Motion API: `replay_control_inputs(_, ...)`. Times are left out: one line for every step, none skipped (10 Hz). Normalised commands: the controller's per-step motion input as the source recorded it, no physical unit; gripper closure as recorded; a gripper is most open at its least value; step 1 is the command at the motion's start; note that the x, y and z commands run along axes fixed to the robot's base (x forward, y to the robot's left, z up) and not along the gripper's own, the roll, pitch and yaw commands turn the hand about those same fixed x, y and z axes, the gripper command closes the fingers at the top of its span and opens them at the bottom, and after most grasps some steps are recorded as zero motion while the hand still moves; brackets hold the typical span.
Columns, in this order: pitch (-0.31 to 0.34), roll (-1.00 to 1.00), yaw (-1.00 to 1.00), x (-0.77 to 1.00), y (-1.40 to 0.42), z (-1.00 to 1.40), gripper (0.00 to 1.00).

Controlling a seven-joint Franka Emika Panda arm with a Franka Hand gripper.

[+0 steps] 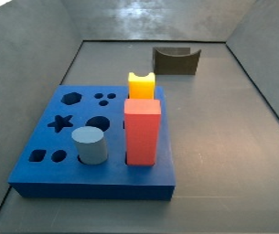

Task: Pick up the round object. Move up. Place the round object on the fixture. Regrasp the round object. Move to above the board. Insert the round object.
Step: Move to above the board.

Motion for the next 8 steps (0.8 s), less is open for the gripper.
replay_control_inputs(-0.092, -1.00, -0.10, -0.08, 0.01, 0.00, 1.00)
replay_control_inputs(-0.097, -1.00, -0.09, -0.08, 0.03, 0.00, 1.00)
replay_control_inputs(-0.102, -1.00, -0.09, -0.07, 0.04, 0.00, 1.00)
replay_control_inputs(-0.110, -1.00, -0.08, -0.07, 0.04, 0.00, 1.00)
replay_control_inputs(-0.118, -1.00, -0.07, -0.06, 0.04, 0.00, 1.00)
replay_control_inputs(-0.126, -1.00, -0.07, -0.06, 0.04, 0.00, 1.00)
replay_control_inputs(-0.137, -1.00, -0.07, -0.06, 0.04, 0.00, 1.00)
replay_control_inputs(-0.160, -1.00, -0.04, -0.06, 0.04, 0.00, 1.00)
